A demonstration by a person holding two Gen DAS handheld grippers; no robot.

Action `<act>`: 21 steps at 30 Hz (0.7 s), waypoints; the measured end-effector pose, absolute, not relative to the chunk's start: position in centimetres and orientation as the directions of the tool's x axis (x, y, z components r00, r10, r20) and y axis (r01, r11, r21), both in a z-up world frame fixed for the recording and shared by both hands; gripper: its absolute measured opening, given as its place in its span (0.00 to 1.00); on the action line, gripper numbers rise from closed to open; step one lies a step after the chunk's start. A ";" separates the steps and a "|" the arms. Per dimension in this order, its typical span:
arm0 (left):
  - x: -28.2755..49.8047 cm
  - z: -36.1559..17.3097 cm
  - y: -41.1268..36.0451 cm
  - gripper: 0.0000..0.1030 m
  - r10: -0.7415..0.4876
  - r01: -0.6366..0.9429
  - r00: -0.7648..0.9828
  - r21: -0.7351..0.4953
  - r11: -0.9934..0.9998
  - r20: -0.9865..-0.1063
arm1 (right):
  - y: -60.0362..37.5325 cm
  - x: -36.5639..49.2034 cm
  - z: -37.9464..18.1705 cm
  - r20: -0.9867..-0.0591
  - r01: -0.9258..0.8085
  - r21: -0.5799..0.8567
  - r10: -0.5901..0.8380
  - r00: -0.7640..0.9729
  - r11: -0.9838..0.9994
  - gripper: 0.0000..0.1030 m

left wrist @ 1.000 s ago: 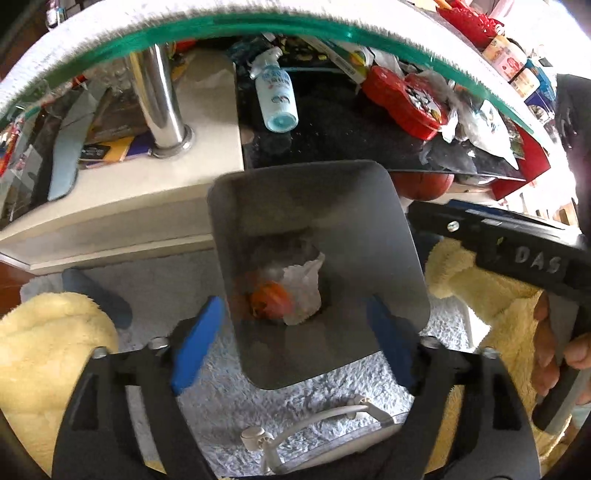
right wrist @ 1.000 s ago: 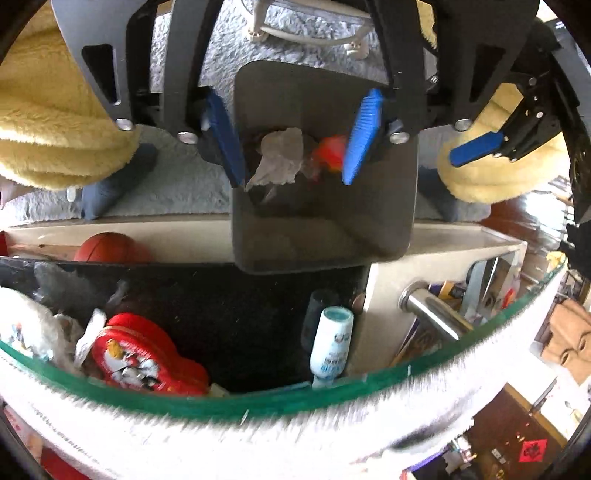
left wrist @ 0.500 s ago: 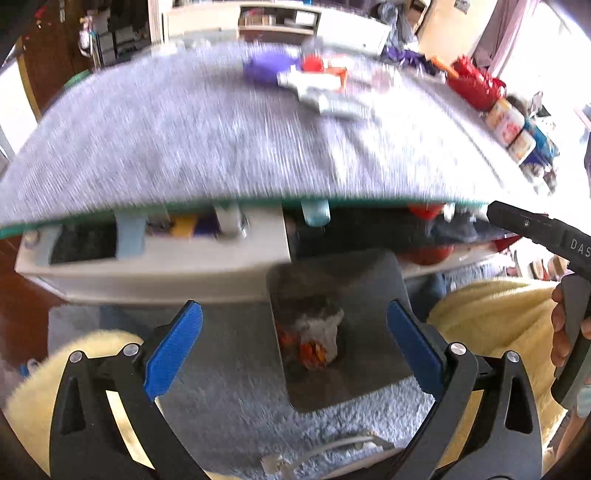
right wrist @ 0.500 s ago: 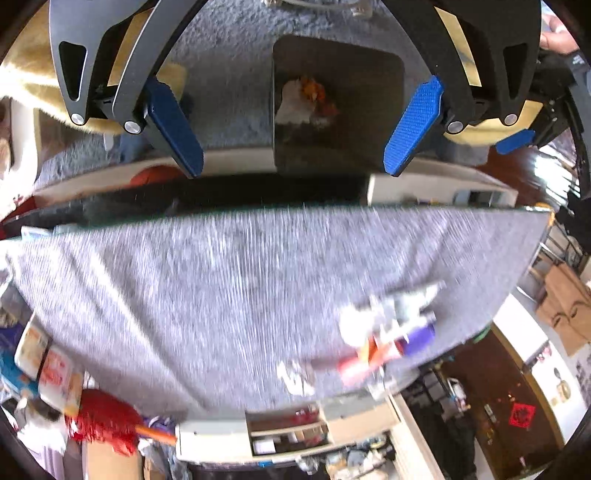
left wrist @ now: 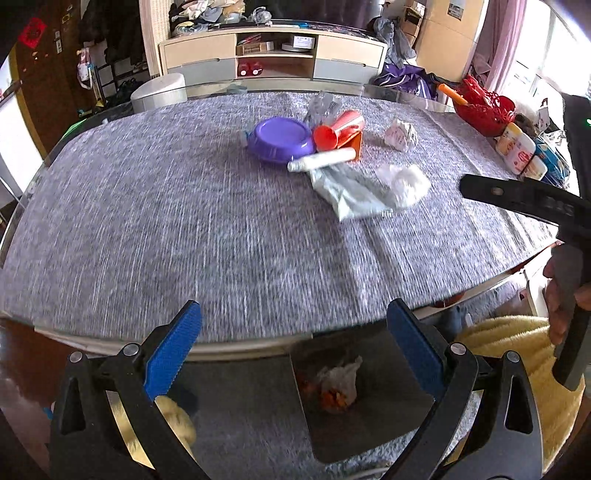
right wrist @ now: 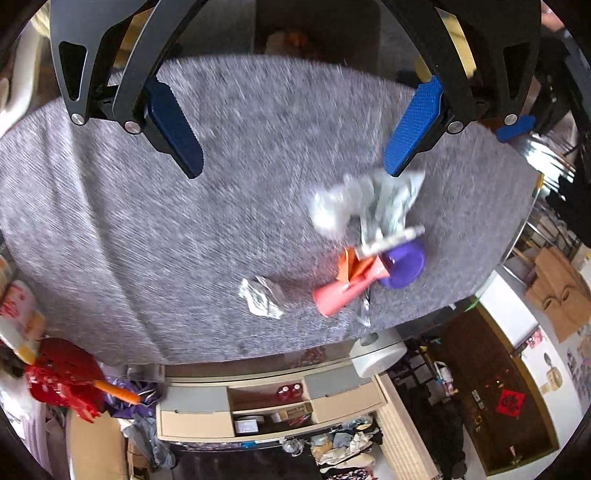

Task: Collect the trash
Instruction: 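Grasp the pale wrapper with the left tool while the right tool grasps a clear plastic piece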

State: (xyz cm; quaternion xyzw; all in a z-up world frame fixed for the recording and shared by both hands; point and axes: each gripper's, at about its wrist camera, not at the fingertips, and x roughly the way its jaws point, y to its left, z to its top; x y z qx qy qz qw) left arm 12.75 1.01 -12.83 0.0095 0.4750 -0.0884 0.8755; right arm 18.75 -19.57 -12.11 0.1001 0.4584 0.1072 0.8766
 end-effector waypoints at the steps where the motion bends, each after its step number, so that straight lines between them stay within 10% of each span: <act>1: 13.1 -12.8 0.9 0.92 -0.147 0.169 0.533 -0.066 0.984 -0.833 | -19.2 19.7 -12.6 -0.786 -0.103 0.297 0.304 0.538 0.949 0.77; 10: 17.0 -12.6 -0.7 0.92 -0.190 0.204 0.544 -0.091 0.975 -0.817 | -16.5 23.2 -14.6 -0.814 -0.147 0.306 0.338 0.472 0.941 0.55; 14: 18.7 -12.9 -1.4 0.92 -0.210 0.219 0.535 -0.106 0.970 -0.818 | -16.4 23.6 -15.1 -0.816 -0.157 0.305 0.343 0.466 0.939 0.25; 21: 21.5 -14.5 -3.1 0.91 -0.233 0.232 0.503 -0.130 0.964 -0.833 | -17.9 23.9 -14.5 -0.799 -0.151 0.276 0.314 0.513 0.949 0.22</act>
